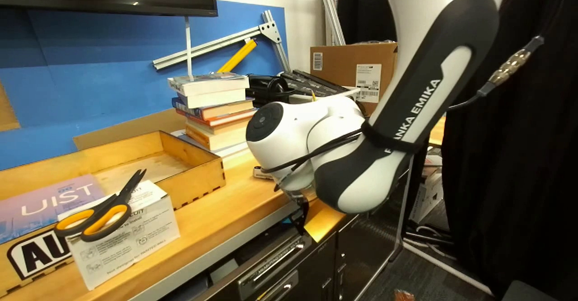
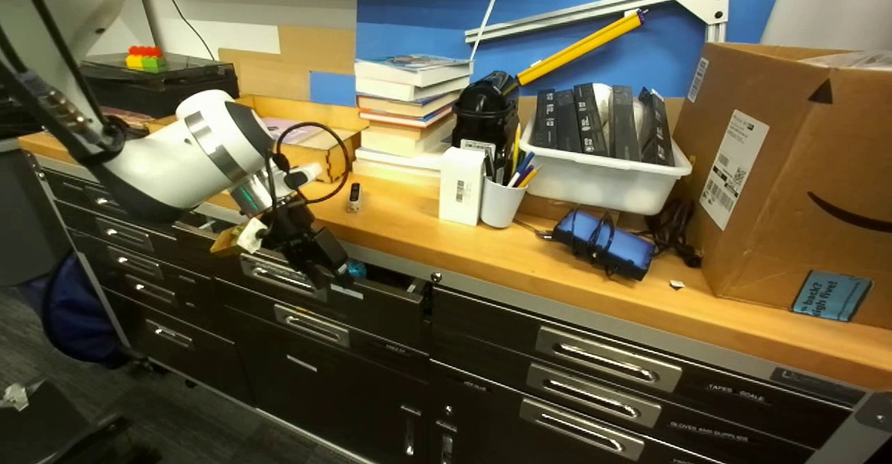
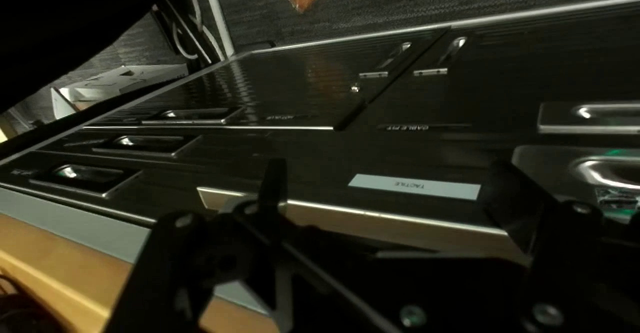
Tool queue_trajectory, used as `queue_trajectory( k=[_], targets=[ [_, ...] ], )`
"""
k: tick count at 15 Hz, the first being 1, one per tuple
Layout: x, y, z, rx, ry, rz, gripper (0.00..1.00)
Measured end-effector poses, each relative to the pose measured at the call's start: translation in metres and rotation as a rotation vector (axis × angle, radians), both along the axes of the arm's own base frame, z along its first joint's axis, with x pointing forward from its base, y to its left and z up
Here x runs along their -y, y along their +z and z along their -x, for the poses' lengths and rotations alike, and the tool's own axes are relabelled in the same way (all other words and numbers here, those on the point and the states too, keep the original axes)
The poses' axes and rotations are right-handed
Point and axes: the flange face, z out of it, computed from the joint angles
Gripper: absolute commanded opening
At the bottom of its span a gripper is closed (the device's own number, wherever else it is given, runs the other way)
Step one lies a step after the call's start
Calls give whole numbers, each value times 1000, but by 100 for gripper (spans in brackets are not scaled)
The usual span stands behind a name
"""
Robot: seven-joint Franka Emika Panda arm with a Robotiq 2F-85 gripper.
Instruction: Put the blue object into the drawer then close the drawer.
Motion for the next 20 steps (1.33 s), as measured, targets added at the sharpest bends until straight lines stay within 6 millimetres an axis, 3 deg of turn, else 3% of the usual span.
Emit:
queue_trajectory(
  k=[4,7,9,15,20],
  targets=[
    [-8,3,-32,52,-24,-11,100],
    [-11,9,-35,62,-39,-22,100],
    [-9,23,-34,64,-58,-45,100],
    [16,140,-25,48,-32,-176,100],
    [25,245,2,-19,40,-308,100]
  ],
)
